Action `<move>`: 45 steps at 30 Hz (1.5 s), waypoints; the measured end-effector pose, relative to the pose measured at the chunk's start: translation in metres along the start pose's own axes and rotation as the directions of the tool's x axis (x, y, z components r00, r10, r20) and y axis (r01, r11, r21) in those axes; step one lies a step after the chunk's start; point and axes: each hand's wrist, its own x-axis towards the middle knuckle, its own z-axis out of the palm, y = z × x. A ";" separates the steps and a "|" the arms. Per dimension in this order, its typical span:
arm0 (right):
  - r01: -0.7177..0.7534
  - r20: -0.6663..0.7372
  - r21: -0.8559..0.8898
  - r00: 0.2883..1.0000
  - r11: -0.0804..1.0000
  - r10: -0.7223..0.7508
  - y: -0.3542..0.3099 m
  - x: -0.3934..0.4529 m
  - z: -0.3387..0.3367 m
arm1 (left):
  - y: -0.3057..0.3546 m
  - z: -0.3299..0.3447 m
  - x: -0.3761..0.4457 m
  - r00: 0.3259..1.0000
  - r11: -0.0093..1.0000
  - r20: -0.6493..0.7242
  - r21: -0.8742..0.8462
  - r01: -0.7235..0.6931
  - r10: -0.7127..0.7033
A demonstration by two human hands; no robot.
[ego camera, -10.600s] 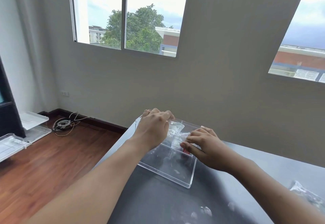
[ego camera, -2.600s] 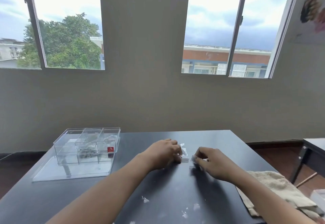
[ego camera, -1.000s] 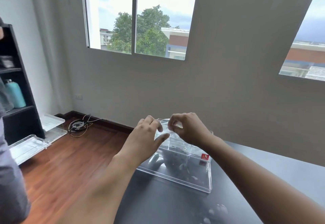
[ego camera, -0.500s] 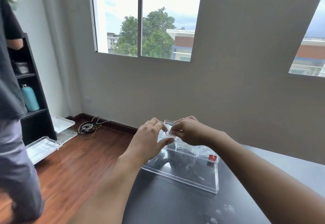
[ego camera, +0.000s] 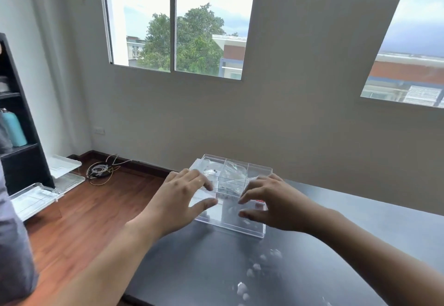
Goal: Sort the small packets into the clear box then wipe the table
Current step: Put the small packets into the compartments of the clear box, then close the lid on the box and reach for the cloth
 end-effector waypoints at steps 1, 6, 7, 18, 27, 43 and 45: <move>0.018 0.008 -0.011 1.000 1.000 -0.018 -0.002 -0.005 0.001 | 0.002 -0.002 -0.006 1.000 1.000 0.009 -0.016 -0.012 0.012; 0.037 0.015 -0.029 0.999 0.999 -0.037 -0.014 -0.013 0.005 | 0.002 -0.014 -0.033 0.990 0.996 0.121 -0.062 -0.064 0.071; 0.027 0.007 -0.015 1.000 1.000 -0.027 -0.017 -0.013 0.005 | 0.000 -0.015 -0.036 0.987 0.996 0.145 -0.060 -0.064 0.072; 0.069 0.014 -0.085 0.998 0.994 -0.069 -0.041 -0.018 0.002 | 0.004 -0.020 -0.035 0.984 0.983 0.172 0.180 0.017 -0.048; 0.046 -0.134 -0.128 0.989 0.991 -0.063 -0.037 -0.033 -0.015 | 0.030 -0.063 -0.015 0.976 0.994 0.201 0.089 0.066 -0.083; -0.093 -0.540 0.331 0.797 0.939 0.270 -0.022 -0.020 -0.073 | 0.039 -0.055 0.038 0.878 0.818 -0.255 -0.530 0.225 -0.406; -0.140 -0.546 0.344 0.775 0.928 0.319 -0.017 -0.015 -0.070 | 0.034 -0.042 0.047 0.860 0.776 -0.250 -0.587 0.231 -0.445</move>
